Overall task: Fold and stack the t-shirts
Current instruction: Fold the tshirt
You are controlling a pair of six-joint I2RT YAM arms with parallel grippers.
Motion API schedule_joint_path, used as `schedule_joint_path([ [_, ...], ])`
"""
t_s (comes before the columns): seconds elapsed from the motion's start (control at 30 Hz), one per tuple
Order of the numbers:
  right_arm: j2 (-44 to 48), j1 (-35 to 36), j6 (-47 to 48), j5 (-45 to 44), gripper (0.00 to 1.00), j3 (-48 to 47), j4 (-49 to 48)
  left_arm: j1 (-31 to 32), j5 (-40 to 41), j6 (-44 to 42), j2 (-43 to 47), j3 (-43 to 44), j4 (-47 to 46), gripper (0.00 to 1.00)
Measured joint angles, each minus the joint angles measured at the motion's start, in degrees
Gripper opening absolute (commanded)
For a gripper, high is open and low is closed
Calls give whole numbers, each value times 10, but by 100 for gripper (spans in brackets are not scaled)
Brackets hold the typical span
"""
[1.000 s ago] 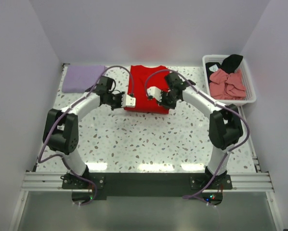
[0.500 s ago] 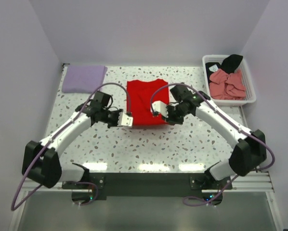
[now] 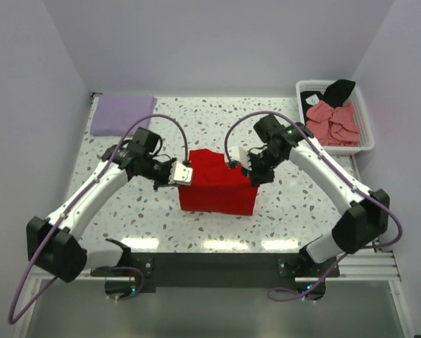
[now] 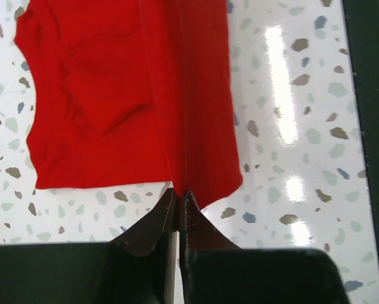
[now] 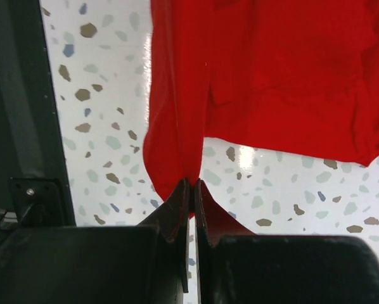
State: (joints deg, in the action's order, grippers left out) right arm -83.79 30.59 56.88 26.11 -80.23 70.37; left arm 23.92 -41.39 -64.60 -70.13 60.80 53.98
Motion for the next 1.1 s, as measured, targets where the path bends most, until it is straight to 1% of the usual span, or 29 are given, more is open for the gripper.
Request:
schedule_joint_path([
  [0.13,-94,-50,39,6,0,-51,19,-10,8,2,-93,61,-9,0],
  [0.23,-167,-77,69,7,0,-108,27,-20,14,1,-171,116,-19,0],
  [0.47,-322,-101,117,4,0,-227,38,-48,31,1,-376,275,-46,0],
  [0.6,-431,-110,124,1,0,-294,33,-61,40,5,-479,330,-69,0],
  [0.73,-509,-113,123,0,0,-336,24,-65,51,11,-534,330,-88,0],
  [0.83,-503,-113,121,4,0,-317,15,-66,47,16,-532,309,-106,0],
  [0.9,-483,-110,118,4,0,-282,-4,-66,44,18,-515,281,-118,0],
  [1.0,-436,-98,109,5,0,-203,-31,-65,30,20,-465,203,-127,0],
  [1.1,-381,-70,92,11,0,-112,-52,-64,11,21,-402,116,-118,0],
])
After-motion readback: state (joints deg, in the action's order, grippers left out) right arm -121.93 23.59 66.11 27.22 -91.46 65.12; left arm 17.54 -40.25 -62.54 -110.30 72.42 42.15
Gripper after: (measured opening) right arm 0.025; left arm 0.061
